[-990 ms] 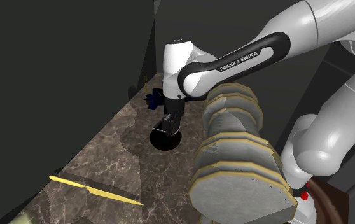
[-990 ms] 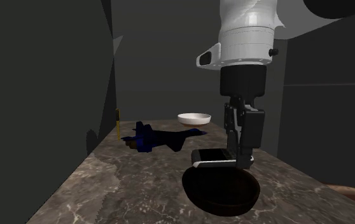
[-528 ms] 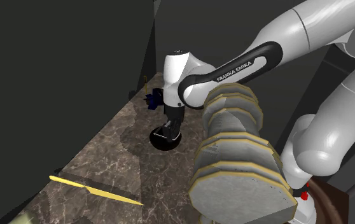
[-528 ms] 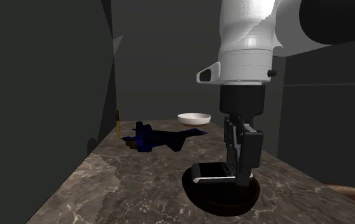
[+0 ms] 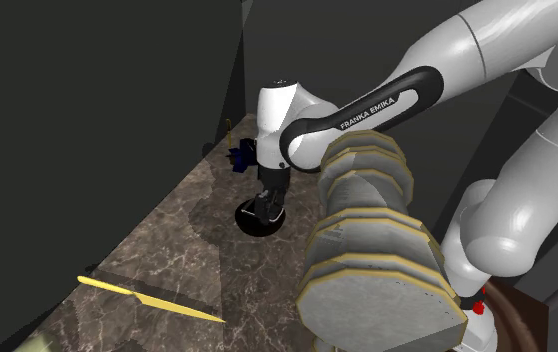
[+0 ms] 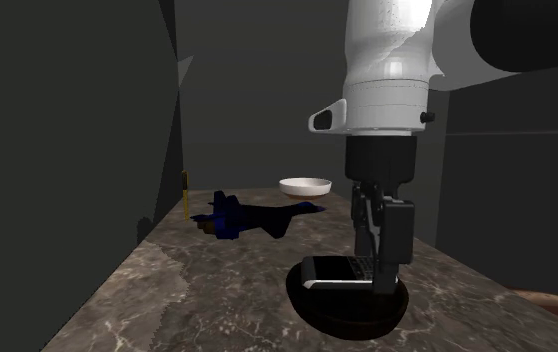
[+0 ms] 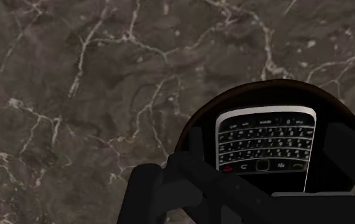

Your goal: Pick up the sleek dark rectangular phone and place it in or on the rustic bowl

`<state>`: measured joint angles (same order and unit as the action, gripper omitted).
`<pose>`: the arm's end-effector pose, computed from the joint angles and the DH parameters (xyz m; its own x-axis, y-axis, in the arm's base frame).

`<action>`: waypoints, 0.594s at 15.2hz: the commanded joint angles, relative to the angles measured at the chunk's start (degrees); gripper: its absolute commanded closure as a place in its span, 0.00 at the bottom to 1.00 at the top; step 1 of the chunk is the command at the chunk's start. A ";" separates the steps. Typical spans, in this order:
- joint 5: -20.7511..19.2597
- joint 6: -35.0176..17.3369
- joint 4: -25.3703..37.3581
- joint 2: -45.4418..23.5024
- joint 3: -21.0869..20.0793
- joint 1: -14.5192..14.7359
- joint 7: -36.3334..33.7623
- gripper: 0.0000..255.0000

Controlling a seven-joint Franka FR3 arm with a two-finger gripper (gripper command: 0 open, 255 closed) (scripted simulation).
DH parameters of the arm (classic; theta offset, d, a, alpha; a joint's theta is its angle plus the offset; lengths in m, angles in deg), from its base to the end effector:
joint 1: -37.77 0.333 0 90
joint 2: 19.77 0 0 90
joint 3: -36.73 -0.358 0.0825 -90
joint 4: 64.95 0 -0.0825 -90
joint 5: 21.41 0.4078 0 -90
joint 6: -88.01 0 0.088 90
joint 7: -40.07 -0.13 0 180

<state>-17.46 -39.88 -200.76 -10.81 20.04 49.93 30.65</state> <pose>0.4292 0.2413 0.3892 0.9571 0.2897 0.0106 0.2898 -0.9570 -0.0121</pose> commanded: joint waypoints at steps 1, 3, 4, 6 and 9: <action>0.00 0.00 0.00 0.00 0.00 0.00 0.00 0.00; 0.00 0.00 0.00 0.00 0.00 0.00 0.00 0.00; 0.00 0.00 0.00 0.00 0.00 0.00 0.00 0.00; 0.44 4.06 2.07 2.04 0.29 0.02 0.38 0.00; 0.70 7.66 4.17 3.57 0.57 0.01 0.64 0.00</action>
<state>-16.76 -33.00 -197.19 -7.34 20.59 49.94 31.32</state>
